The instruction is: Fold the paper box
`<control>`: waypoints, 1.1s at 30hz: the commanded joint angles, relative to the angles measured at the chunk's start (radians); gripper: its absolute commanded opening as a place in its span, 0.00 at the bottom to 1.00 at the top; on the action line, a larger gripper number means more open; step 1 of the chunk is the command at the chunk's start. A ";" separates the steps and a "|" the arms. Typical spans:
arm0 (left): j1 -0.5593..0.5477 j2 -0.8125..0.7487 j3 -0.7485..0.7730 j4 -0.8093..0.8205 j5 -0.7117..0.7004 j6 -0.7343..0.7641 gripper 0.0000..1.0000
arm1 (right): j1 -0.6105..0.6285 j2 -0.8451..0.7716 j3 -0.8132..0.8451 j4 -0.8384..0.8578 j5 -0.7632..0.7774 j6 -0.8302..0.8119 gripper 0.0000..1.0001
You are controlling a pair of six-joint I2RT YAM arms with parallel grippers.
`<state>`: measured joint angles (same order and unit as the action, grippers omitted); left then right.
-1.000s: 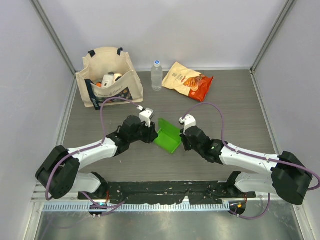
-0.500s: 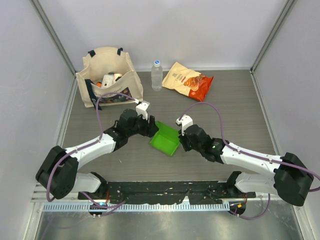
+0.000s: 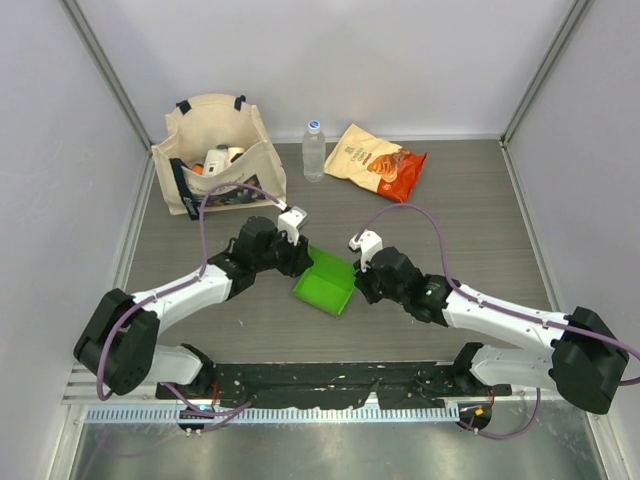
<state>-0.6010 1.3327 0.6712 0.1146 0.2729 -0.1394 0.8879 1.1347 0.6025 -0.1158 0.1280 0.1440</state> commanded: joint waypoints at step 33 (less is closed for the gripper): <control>-0.194 0.032 -0.150 0.408 -0.505 -0.281 0.00 | 0.006 0.264 0.146 0.102 0.496 0.394 0.01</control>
<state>-0.7753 1.3399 0.5148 0.3824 -0.1474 -0.3538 0.8879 1.3666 0.7315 -0.0834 0.4835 0.2981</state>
